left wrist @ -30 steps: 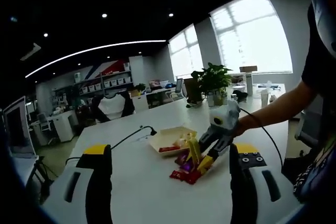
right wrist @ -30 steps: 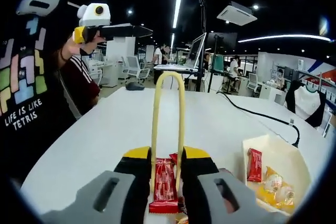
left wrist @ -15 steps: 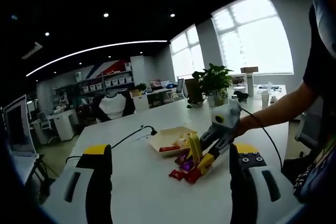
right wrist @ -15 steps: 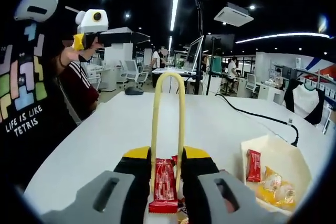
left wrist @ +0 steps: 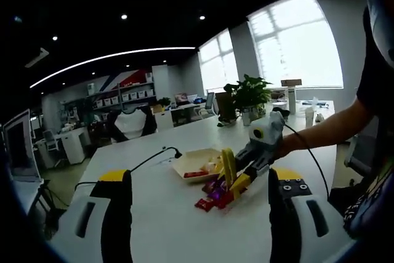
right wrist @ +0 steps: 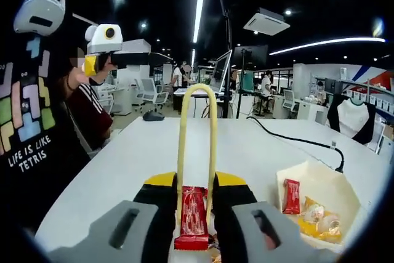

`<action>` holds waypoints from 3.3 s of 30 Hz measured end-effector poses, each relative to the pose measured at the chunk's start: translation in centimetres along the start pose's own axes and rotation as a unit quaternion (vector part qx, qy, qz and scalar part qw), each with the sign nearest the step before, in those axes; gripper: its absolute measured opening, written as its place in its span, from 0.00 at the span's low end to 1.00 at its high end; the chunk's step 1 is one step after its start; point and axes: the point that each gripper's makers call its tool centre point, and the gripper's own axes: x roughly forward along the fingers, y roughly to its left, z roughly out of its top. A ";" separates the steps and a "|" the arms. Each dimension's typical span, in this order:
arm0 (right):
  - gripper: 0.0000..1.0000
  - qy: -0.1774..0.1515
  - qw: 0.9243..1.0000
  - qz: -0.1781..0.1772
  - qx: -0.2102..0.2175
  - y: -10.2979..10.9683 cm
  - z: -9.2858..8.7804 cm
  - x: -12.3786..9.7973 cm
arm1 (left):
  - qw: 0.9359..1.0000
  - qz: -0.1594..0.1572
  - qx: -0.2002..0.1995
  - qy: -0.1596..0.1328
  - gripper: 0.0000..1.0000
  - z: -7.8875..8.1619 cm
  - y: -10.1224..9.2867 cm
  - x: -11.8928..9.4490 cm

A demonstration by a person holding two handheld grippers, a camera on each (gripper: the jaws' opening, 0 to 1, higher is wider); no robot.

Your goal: Place the target food into the container with the food tongs after gripping and lifting it, then release it inside without dropping or visibly crushing the food.

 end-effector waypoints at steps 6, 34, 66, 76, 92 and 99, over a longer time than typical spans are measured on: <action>0.17 -0.021 1.000 -0.008 0.001 -0.5 0.9 -0.5 | 1.000 0.000 0.000 -0.002 0.97 0.2 -0.2 0.0; 0.18 -0.053 0.986 -0.151 0.039 -10.2 3.3 -3.7 | 1.000 -0.009 -0.009 -0.005 0.97 0.3 -0.8 0.0; 0.19 -0.038 0.955 -0.275 0.102 -18.6 0.8 -1.4 | 1.000 -0.004 -0.009 -0.005 0.97 0.4 -0.3 0.0; 0.21 -0.051 0.963 -0.254 0.070 -17.1 2.5 -1.2 | 1.000 -0.005 -0.010 -0.004 0.97 0.3 -0.2 0.2; 0.22 -0.056 0.969 -0.233 0.052 -14.5 3.5 -1.6 | 1.000 -0.009 -0.006 0.001 0.97 0.0 -0.1 0.3; 0.22 -0.061 0.971 -0.227 0.047 -13.0 3.0 -2.0 | 1.000 -0.013 -0.004 0.000 0.97 0.1 -0.1 0.5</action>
